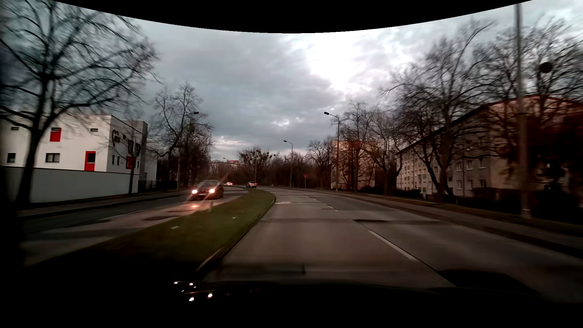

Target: Follow the waypoints while adhering to traffic rules and regulations

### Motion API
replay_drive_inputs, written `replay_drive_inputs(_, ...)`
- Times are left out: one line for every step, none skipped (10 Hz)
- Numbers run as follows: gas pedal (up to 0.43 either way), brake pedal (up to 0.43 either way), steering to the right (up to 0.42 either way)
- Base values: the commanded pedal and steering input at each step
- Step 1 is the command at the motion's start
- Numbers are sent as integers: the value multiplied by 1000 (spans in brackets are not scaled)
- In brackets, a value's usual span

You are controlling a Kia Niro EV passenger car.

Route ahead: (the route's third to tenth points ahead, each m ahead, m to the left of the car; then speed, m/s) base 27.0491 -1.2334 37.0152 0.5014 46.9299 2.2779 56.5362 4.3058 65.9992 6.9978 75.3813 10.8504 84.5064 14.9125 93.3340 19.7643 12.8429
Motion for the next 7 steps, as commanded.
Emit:
replay_drive_inputs(87,0,-13)
replay_drive_inputs(87,0,-13)
replay_drive_inputs(87,0,-13)
replay_drive_inputs(87,0,-13)
replay_drive_inputs(87,0,-14)
replay_drive_inputs(87,0,-14)
replay_drive_inputs(87,0,-16)
